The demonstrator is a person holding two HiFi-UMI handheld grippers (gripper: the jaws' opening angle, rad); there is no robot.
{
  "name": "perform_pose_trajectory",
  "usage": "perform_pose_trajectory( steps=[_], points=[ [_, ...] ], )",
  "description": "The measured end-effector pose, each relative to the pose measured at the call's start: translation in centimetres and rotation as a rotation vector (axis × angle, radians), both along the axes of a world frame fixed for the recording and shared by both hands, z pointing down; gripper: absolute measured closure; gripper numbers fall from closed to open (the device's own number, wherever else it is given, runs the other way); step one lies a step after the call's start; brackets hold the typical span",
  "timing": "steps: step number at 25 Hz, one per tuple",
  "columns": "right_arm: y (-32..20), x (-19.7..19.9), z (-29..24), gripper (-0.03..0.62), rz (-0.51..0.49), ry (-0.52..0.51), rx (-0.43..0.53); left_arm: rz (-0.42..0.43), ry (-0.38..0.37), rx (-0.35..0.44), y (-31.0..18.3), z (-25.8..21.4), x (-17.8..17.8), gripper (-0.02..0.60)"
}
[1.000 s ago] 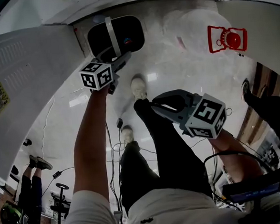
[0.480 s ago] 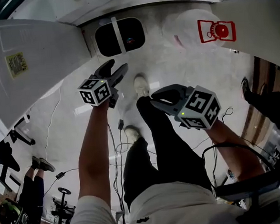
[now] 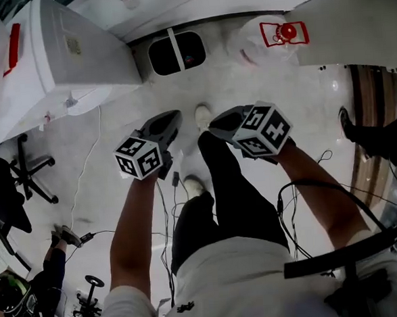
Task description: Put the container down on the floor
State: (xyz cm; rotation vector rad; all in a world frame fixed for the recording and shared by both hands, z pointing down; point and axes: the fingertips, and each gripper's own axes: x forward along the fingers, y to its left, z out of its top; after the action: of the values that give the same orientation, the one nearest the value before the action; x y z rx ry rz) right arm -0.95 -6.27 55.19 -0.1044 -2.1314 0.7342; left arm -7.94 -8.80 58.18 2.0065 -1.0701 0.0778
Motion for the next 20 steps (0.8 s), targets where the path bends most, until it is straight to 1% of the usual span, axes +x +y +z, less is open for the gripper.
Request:
perform_pose_trajectory(
  steps=[3,6,10,13,17,20],
  points=[
    [2.6,-0.4,-3.1,0.568,-0.022,-0.012,0.042,0.042,-0.012,0.031,4.1,-5.2,1.2,0.571],
    [5.6,-0.6,-6.7,0.569,-0.004,-0.044,0.047,0.069,-0.026,0.051,8.4,-10.0,2.1,0.572],
    [9.8,-0.2,-11.2,0.569,0.004,-0.07,0.06,0.079,-0.009,0.078,14.0,-16.2,2.8,0.572],
    [12.2,0.3,-14.2,0.569,0.015,-0.083,0.082,0.094,0.028,0.1,18.0,-20.2,3.6,0.572],
    [16.4,0.4,-18.4,0.569,0.009,-0.105,0.111,0.126,-0.014,0.129,23.1,-24.8,4.7,0.572],
    [19.2,0.0,-21.0,0.569,0.01,-0.136,0.128,0.141,-0.022,0.167,25.7,-28.2,5.3,0.572]
  ],
)
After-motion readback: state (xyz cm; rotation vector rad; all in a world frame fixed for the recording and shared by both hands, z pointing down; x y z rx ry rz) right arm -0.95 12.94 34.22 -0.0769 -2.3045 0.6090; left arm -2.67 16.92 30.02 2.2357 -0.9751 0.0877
